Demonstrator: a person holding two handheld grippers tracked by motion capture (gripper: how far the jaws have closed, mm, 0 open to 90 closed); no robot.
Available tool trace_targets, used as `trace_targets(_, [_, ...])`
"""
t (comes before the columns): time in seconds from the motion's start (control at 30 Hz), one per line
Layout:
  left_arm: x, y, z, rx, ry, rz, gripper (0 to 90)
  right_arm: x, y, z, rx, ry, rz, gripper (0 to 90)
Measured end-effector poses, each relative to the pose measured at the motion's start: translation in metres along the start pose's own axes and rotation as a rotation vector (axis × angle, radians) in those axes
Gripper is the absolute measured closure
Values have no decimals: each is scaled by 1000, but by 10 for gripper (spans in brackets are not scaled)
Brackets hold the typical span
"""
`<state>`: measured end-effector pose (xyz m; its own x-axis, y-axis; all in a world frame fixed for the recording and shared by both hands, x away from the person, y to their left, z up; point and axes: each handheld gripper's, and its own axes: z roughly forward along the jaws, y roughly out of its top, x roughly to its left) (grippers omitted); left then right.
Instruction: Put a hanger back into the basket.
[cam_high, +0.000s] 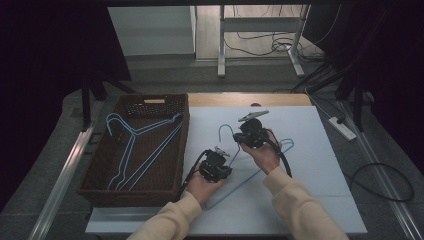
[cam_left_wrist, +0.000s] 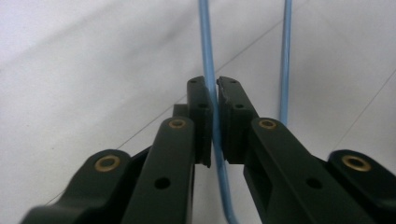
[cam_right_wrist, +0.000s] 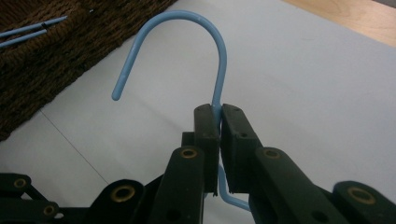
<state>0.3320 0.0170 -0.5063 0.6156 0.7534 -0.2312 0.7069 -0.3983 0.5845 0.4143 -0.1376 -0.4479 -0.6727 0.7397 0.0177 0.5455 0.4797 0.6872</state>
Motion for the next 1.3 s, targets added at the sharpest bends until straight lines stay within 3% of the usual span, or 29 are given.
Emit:
trace_targets(0.13, [3,0,-6,-43,-34,-35,863,-3,-1,-6,-20,-6,2,841])
trace_targets(0.2, [1,1,-11,-79,-56,-31,866,-7,-2,-14,-53,1,4,768])
trace_targets(0.4, [-3,4,-22,-125,-96,-34,866,-11,-10,-35,-139,30,47,517])
trace_targets(0.43, [-3,4,-22,-125,-96,-34,866,-11,-10,-35,-139,30,47,517])
trace_targets(0.47, [-3,5,-27,-141,-112,-37,866,-12,-16,-47,-192,53,62,466])
trace_targets(0.53, [-4,5,-30,-153,-114,-38,866,-13,-18,-51,-207,60,67,443])
trace_targets(0.6, [-6,6,-35,-171,-121,-34,866,-13,-29,-69,-258,84,71,401])
trace_targets(0.93, [-17,13,-62,-248,-180,-22,867,-12,-66,-117,-349,120,74,349])
trace_targets(1.3, [-13,23,-97,-313,-186,-3,867,-17,-100,-130,-386,113,74,301])
